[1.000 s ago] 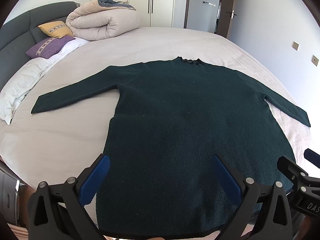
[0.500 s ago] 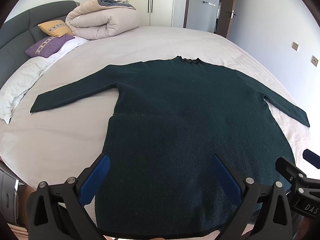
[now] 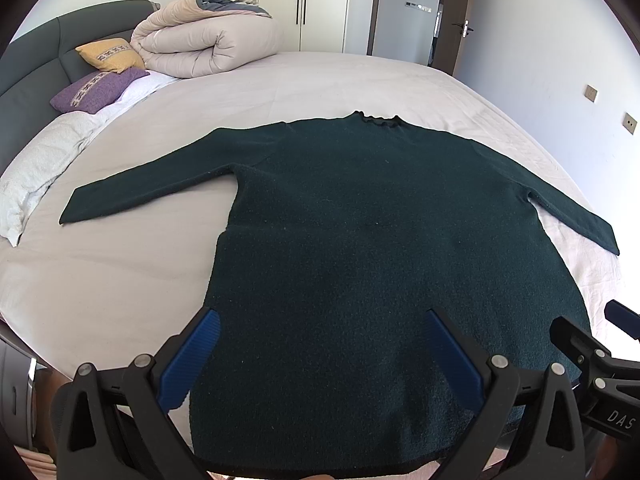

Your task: Fold small clothes

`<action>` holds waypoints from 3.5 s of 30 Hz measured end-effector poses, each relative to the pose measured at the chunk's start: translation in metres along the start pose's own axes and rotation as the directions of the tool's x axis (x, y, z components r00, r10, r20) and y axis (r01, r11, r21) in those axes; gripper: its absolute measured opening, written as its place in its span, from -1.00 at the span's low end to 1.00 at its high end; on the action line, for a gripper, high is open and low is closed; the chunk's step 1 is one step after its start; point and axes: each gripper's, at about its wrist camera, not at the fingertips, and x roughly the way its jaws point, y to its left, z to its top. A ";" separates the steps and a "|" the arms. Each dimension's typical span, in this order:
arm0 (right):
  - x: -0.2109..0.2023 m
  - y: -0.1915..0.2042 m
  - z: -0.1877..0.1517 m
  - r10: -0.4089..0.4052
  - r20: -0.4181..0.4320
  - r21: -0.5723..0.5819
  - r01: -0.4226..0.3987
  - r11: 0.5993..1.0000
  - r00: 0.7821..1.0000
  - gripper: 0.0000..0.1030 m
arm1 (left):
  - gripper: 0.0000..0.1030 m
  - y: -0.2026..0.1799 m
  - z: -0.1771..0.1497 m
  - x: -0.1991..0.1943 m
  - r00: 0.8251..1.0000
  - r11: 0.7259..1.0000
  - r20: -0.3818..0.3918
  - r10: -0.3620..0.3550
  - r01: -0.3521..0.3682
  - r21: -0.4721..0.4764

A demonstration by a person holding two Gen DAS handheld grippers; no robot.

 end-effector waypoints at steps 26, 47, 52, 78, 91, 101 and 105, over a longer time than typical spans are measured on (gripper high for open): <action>0.003 0.003 -0.006 -0.005 -0.008 -0.012 0.005 1.000 1.000 1.00 | 1.00 0.002 -0.003 0.000 1.000 1.000 -0.006 -0.008 0.008 -0.013; 0.009 0.005 -0.006 0.000 -0.029 -0.010 -0.001 1.000 1.000 1.00 | 1.00 0.013 -0.003 0.001 1.000 0.999 -0.003 -0.028 0.028 -0.040; 0.014 -0.004 -0.002 0.063 -0.034 0.041 -0.061 0.997 0.997 1.00 | 1.00 0.038 0.005 -0.001 0.999 0.998 0.045 -0.028 0.031 -0.057; 0.028 0.063 0.090 0.197 0.077 -0.018 -0.196 0.980 0.977 1.00 | 0.96 0.405 0.018 0.085 0.942 0.352 0.333 -0.049 0.329 -0.876; 0.076 0.093 0.096 0.201 -0.013 -0.024 -0.201 0.979 0.979 1.00 | 0.50 0.446 0.027 0.152 0.923 0.145 0.378 -0.070 0.384 -0.912; 0.095 0.079 0.097 0.227 -0.028 0.050 -0.226 0.973 0.973 1.00 | -0.83 0.452 0.033 0.169 0.950 0.123 0.308 -0.053 0.313 -0.942; 0.101 0.063 0.100 0.227 -0.015 0.088 -0.225 0.970 0.974 0.98 | -0.83 0.428 0.074 0.157 0.964 0.328 0.266 -0.023 0.258 -0.909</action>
